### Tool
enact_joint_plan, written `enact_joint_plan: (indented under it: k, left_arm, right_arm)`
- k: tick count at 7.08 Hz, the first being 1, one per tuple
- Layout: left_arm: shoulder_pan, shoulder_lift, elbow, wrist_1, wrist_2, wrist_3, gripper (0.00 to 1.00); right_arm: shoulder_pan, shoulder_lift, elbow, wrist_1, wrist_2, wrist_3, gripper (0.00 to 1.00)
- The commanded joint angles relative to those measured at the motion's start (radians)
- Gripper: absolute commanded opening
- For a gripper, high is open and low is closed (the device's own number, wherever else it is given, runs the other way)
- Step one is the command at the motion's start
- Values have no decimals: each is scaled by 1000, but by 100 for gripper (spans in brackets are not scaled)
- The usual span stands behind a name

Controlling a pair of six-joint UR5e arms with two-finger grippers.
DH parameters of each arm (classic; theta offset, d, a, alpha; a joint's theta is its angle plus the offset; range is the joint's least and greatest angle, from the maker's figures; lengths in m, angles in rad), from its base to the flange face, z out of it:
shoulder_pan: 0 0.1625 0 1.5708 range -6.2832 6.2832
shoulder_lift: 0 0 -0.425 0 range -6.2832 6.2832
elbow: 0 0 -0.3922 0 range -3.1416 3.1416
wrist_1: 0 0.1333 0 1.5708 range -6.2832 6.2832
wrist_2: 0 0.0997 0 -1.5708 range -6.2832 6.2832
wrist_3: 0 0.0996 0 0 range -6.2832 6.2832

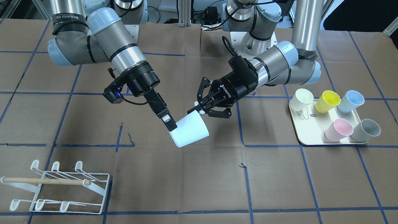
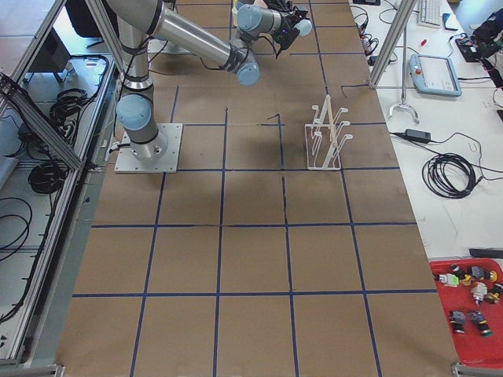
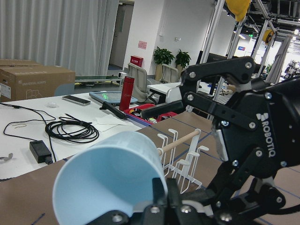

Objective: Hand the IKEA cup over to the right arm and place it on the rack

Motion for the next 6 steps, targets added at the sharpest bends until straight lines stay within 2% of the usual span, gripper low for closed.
enact_joint_plan:
  k: [1,6]
  left_arm:
    - [-1,-2,3,-1,2,-1,8]
    - [0,-2,3,-1,8,1,8]
  right_arm:
    - [6,8,-16,9,-2,0,99]
    - [18,20,-37,30,0,2,98]
